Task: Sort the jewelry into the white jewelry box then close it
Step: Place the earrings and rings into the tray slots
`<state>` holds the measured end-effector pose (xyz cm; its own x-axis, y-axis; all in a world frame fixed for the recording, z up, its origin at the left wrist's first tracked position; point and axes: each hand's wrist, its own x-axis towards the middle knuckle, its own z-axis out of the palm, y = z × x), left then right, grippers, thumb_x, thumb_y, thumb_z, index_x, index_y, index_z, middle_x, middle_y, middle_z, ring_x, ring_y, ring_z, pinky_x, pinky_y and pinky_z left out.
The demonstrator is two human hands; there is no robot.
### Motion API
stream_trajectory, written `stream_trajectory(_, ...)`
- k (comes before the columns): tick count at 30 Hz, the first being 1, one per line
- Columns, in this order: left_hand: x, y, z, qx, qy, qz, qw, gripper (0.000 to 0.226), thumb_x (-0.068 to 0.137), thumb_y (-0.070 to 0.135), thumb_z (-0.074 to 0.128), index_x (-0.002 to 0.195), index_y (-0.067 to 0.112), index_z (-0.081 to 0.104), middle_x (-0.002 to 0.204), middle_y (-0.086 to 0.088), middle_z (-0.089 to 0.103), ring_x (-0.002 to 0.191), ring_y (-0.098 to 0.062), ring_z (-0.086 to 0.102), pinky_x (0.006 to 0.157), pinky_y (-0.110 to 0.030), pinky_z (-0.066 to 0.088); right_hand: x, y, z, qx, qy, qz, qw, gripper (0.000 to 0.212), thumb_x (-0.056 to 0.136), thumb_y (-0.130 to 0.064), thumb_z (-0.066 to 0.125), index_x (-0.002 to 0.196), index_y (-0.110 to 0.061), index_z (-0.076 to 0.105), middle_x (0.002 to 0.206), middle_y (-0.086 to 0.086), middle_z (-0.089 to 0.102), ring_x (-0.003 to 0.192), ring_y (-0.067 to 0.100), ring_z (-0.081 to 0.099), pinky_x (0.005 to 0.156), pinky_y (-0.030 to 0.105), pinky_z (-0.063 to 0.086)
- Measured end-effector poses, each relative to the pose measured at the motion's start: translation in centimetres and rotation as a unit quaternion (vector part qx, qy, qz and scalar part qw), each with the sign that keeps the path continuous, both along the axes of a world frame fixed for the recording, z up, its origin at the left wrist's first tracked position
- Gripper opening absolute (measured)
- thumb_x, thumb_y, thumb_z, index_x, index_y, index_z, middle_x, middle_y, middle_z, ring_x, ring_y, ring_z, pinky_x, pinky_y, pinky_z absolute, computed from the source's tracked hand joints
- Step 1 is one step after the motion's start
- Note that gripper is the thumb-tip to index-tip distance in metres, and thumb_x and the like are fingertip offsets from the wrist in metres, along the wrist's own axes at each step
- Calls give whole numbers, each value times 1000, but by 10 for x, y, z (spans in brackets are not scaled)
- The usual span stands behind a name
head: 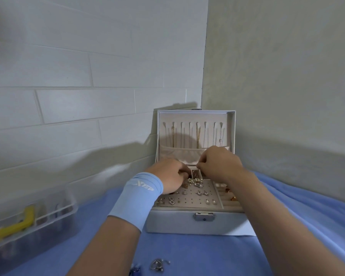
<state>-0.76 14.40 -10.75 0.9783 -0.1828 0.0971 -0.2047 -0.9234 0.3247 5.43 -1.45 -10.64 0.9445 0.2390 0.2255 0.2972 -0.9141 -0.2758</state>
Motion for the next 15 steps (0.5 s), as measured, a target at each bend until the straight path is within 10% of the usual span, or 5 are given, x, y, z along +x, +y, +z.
stream_trajectory(10, -1, 1, -1, 18, 4, -6, 1000, 31, 103, 26, 47, 127, 31, 66, 140, 1, 54, 125, -22, 51, 104, -29, 38, 0, -4, -3, -9, 58, 75, 995, 23, 92, -21, 59, 96, -30, 80, 101, -8, 74, 92, 12, 65, 83, 32, 56)
stream_trajectory(15, -8, 4, 2, -57, -5, 1, 998, 30, 102, 22, 48, 120, 30, 70, 119, 2, 65, 86, -15, 62, 69, -15, 43, -15, -3, 11, 40, 31, 101, 994, 25, 92, -20, 57, 93, -32, 79, 81, -19, 67, 74, 3, 61, 74, 30, 57)
